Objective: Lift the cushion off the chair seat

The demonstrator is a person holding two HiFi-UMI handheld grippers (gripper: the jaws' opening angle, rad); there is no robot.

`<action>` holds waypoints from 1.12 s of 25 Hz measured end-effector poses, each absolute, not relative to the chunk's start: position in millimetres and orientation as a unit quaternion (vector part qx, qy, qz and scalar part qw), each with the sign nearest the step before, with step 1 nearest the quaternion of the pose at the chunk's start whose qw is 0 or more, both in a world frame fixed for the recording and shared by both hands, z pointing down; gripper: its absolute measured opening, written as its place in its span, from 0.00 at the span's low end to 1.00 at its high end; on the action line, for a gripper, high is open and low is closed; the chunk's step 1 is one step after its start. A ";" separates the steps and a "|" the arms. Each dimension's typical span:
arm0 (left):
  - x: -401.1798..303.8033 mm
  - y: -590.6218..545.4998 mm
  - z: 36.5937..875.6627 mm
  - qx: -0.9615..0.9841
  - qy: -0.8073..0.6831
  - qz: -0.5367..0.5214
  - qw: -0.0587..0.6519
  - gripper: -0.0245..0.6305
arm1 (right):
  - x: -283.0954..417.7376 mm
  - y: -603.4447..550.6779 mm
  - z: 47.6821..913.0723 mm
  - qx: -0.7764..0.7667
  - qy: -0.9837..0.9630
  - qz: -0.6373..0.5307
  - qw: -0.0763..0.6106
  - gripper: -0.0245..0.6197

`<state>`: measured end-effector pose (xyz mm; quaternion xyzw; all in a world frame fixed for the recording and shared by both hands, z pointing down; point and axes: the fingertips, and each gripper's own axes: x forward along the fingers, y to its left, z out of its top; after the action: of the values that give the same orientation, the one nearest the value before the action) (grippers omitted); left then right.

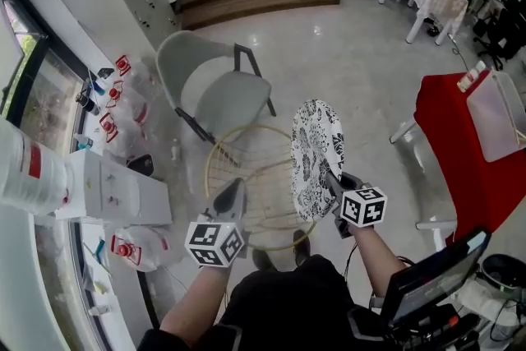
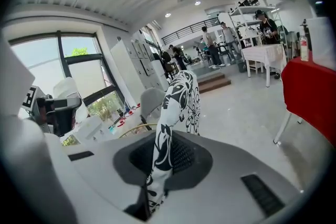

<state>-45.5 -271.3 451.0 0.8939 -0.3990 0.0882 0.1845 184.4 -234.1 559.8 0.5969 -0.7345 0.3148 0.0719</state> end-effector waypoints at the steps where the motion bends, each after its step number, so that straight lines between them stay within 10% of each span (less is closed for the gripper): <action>1: -46.7 -271.5 446.6 0.895 -0.399 0.084 0.180 0.05 | 183.4 -233.7 550.5 0.597 -0.737 0.309 0.069 0.09; 28: -68.5 -258.3 353.6 0.909 -0.402 0.009 0.109 0.05 | 131.0 -227.8 368.4 0.586 -0.795 0.150 0.038 0.08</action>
<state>-68.5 -258.3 353.6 0.9091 -0.4020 0.0087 0.1087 131.0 -227.8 368.4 0.5863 -0.7951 0.1502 0.0378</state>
